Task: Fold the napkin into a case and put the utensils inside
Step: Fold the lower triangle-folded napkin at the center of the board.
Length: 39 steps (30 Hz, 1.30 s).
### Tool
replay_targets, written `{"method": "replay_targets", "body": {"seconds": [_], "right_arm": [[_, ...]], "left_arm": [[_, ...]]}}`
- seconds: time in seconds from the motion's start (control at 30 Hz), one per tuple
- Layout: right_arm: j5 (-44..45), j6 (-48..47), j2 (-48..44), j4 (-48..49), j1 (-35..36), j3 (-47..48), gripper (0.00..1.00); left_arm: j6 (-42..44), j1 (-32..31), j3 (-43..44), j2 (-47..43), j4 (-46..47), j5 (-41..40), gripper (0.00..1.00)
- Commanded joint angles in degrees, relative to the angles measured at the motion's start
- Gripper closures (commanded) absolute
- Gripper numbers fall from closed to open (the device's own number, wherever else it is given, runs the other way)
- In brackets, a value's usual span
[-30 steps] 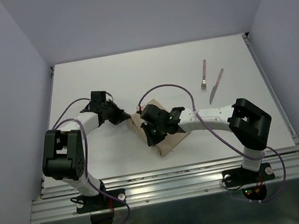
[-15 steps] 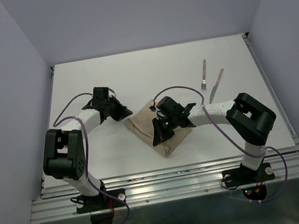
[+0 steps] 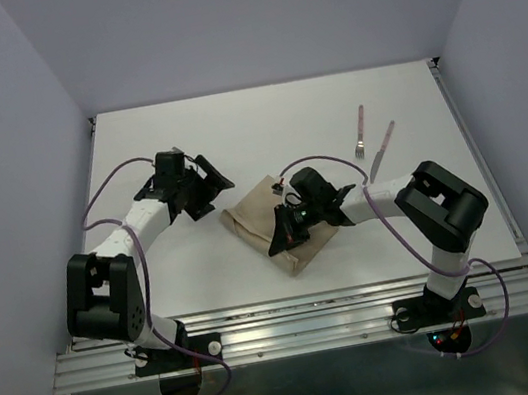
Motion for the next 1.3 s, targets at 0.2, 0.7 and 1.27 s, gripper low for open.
{"method": "replay_targets", "body": {"seconds": [0.2, 0.7, 1.27], "right_arm": [[-3.67, 2.68, 0.36, 7.67, -0.42, -1.33, 0.99], [-3.49, 3.38, 1.23, 10.48, -0.42, -3.43, 0.99], [-2.44, 2.5, 3.17, 10.49, -0.42, -3.96, 0.99]], "left_arm": [[2.83, -3.75, 0.88, 1.04, -7.76, -6.76, 0.07], [1.51, -9.73, 7.75, 7.74, -13.13, -14.5, 0.3], [1.07, -10.17, 9.32, 10.46, -11.81, -13.09, 0.36]]}}
